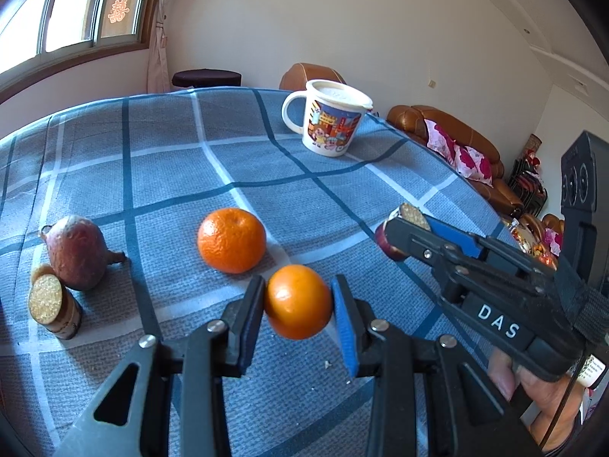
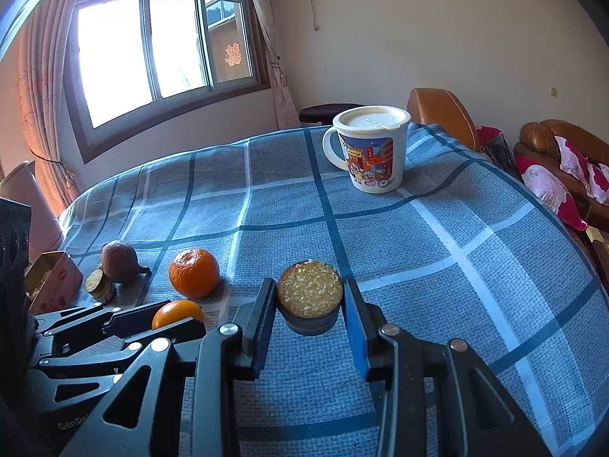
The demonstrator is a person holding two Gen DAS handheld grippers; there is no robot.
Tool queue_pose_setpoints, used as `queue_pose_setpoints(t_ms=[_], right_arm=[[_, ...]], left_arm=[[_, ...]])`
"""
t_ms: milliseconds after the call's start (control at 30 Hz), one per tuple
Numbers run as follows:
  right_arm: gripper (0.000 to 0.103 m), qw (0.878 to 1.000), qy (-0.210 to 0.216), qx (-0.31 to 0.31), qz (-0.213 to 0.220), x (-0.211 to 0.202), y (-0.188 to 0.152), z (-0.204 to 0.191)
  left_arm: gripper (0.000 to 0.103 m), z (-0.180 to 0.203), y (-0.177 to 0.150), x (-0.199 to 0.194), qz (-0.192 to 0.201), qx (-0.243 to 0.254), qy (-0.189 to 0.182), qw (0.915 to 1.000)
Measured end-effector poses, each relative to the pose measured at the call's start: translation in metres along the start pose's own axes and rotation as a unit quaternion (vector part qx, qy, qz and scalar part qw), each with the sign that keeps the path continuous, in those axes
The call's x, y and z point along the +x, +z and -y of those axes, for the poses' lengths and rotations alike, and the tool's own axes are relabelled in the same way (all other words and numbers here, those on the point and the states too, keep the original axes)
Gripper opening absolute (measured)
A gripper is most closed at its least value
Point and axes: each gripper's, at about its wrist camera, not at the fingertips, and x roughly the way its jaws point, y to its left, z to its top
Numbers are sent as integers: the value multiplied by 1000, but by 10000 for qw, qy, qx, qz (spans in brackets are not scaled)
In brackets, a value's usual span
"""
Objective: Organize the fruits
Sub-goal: 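Lift the orange with the left tool while the right tool lifts the tan slice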
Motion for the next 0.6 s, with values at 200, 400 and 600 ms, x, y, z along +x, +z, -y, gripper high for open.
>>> queue_pose_setpoints(t_ms=[200, 400, 600], right_arm=[[37, 9999, 94, -48, 112, -4, 0, -2], [37, 9996, 151, -103, 237, -9, 0, -4], [37, 9990, 176, -158, 377, -14, 0, -6]], left_arm=[[37, -5, -1, -10, 267, -130, 35, 9996], [37, -5, -1, -18, 477, -126, 109, 9987], [37, -2, -2, -25, 656, -51, 194, 9976]])
